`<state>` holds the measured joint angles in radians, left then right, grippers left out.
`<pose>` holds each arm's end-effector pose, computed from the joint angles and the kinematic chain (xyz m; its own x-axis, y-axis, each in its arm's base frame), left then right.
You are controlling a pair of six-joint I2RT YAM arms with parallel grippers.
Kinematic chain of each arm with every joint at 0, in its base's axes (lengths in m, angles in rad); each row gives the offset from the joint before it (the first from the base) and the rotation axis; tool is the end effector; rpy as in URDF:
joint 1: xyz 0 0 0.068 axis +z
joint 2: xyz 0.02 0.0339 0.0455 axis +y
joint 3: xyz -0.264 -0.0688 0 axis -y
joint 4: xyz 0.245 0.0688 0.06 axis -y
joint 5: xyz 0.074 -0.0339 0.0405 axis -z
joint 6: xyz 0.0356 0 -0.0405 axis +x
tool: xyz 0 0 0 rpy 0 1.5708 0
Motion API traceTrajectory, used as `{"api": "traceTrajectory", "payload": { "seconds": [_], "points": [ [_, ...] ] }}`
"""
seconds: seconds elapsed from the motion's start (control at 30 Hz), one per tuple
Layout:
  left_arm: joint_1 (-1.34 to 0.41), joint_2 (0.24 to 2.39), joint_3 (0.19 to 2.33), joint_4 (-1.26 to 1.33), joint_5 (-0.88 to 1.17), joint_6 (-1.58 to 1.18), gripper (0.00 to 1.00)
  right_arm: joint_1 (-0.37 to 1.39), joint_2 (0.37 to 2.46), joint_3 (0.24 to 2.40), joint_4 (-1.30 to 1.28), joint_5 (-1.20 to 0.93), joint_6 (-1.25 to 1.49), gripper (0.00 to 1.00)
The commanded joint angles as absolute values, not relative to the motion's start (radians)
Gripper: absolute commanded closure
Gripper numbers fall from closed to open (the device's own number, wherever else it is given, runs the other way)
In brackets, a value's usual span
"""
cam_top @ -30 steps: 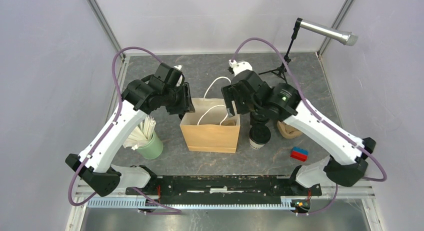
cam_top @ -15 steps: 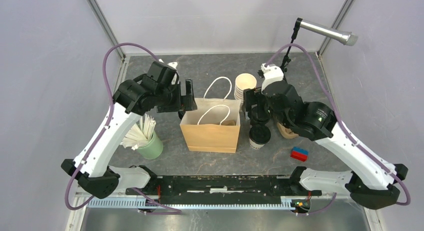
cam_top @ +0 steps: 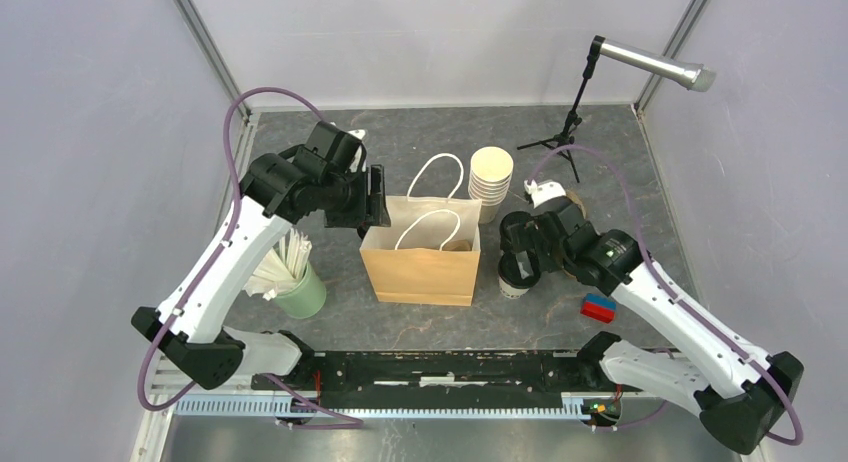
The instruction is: Pack the takeout coffee
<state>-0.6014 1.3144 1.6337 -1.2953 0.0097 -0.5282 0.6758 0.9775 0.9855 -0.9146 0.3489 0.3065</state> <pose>0.1880 -0.1294 0.4120 -0.8773 -0.0092 -0.4799 0.1483 0.9457 -0.2893 0.1505 0.1051 0.3097 -0.7135 -0.2086 -0.6689 -0.2183 0.9733 -0.0707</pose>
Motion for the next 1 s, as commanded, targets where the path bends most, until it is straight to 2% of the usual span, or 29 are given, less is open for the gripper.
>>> {"api": "traceTrajectory", "payload": {
  "seconds": [0.0,0.1,0.23,0.6,0.87,0.9,0.97],
  "points": [
    [-0.597,1.319,1.644,-1.276,0.043,-0.497,0.30,0.655,0.942,0.887,-0.804,0.239,0.265,0.02],
    [-0.597,1.321,1.661,-1.288,0.038,-0.486,0.26,0.652,0.939,0.818,-0.725,0.166,0.238,0.02],
    [-0.597,1.319,1.694,-1.298,0.025,-0.473,0.22,0.646,0.971,0.829,-0.707,0.138,0.183,0.03],
    [-0.597,1.310,1.693,-1.289,0.009,-0.475,0.22,0.641,1.060,1.044,-0.869,0.118,0.121,0.05],
    [-0.598,1.292,1.695,-1.277,-0.029,-0.476,0.20,0.641,1.068,1.037,-0.891,0.059,0.118,0.05],
    [-0.597,1.290,1.693,-1.277,-0.031,-0.474,0.20,0.640,1.070,1.037,-0.893,0.058,0.120,0.00],
    [-0.597,1.288,1.689,-1.277,-0.033,-0.473,0.19,0.641,1.075,1.032,-0.900,0.063,0.117,0.01]
  ]
}}
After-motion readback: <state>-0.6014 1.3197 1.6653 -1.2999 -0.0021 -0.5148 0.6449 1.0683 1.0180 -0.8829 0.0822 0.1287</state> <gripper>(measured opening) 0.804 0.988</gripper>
